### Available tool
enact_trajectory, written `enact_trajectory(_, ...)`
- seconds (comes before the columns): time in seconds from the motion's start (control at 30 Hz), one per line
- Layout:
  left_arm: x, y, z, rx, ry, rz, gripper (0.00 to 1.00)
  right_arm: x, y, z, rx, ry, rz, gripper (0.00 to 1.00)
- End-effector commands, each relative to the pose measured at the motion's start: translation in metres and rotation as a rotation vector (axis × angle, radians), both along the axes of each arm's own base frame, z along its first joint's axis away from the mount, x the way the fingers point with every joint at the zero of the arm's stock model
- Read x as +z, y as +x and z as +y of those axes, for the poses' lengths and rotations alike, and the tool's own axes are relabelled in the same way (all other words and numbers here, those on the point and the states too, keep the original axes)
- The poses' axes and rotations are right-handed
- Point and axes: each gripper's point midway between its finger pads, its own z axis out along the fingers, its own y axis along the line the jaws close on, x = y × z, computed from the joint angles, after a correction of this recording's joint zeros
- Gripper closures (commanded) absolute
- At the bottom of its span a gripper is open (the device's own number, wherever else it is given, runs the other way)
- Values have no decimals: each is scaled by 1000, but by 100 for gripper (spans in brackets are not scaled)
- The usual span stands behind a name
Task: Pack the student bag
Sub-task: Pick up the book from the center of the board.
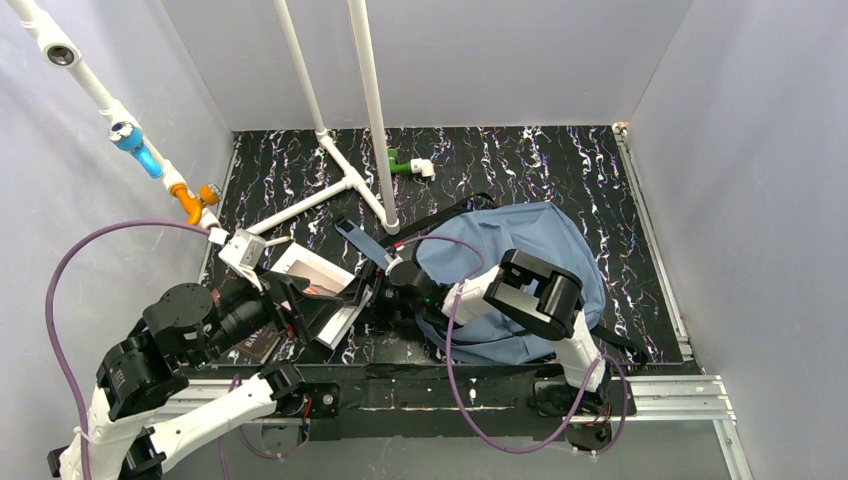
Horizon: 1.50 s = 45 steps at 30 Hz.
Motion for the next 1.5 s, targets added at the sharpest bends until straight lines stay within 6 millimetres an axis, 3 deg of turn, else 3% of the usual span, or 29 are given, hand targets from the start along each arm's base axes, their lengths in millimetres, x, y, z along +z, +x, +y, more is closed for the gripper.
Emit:
enact_trajectory(0.0, 0, 1, 4, 13, 5, -17, 2, 10, 9, 5, -99, 122, -25, 2)
enact_trajectory(0.1, 0, 1, 4, 10, 6, -17, 2, 14, 12, 5, -131, 211, -16, 13)
enact_trajectory(0.4, 1, 0, 5, 12, 4, -19, 2, 9, 21, 7, -164, 226, -60, 17)
enact_trajectory(0.57, 3, 1, 2, 5, 7, -14, 2, 14, 21, 9, -152, 234, -85, 32)
enact_trajectory(0.8, 3, 2, -1, 1, 7, -8, 2, 36, 24, 11, -139, 290, -107, 56)
enact_trajectory(0.93, 5, 2, 0, 7, 4, -9, 2, 57, 22, 5, -68, 286, -129, 63)
enact_trajectory(1.2, 3, 12, 0, 58, 24, 11, 2, 98, 20, -28, 122, 132, -249, 64)
enact_trajectory(1.47, -13, 26, -17, 73, 97, 87, 2, 139, 31, -100, 196, 77, -336, 67)
